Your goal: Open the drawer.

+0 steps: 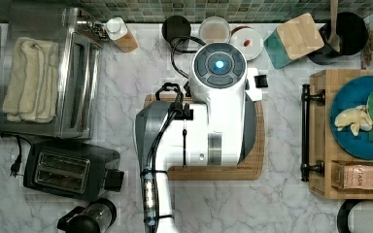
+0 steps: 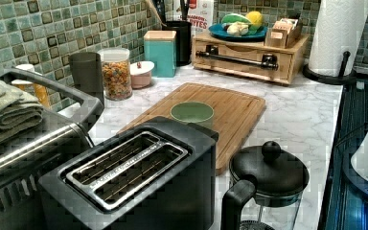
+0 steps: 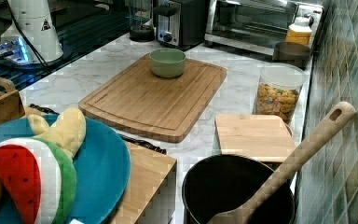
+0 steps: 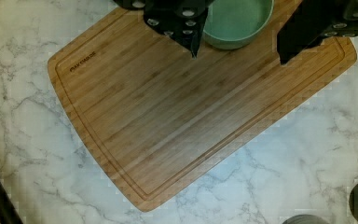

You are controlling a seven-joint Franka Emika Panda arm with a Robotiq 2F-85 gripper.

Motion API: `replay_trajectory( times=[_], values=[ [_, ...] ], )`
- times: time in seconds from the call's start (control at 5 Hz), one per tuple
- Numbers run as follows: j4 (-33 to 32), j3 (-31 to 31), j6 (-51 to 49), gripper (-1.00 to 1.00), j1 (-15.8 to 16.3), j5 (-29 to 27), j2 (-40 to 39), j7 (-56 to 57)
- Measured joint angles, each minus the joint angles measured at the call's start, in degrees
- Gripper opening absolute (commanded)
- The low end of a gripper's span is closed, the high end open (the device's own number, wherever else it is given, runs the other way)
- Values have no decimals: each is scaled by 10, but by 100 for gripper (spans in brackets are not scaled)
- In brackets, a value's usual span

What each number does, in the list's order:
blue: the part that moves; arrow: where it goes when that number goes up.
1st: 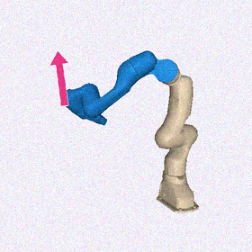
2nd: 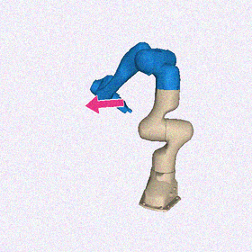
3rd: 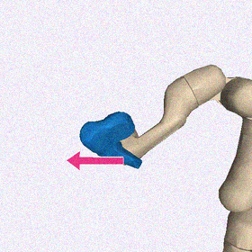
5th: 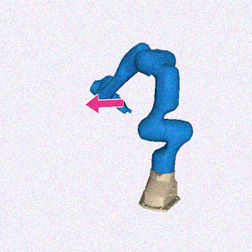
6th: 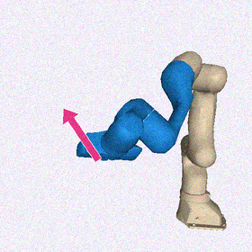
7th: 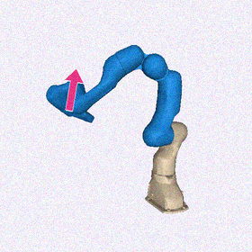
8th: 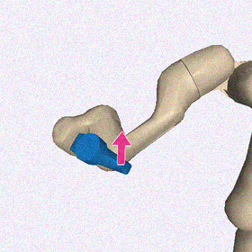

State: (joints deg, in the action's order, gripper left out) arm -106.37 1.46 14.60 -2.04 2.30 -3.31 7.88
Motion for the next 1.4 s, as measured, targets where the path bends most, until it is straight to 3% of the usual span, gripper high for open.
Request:
replay_trajectory(
  times=[0.4, 0.8, 1.4],
  values=[
    [-6, 1, 1, 100, 0, 2, -6, 1],
    [-38, -3, 65, 100, -6, 5, -11, 194],
    [-59, -80, 178, 100, -25, 34, -17, 396]
  ],
)
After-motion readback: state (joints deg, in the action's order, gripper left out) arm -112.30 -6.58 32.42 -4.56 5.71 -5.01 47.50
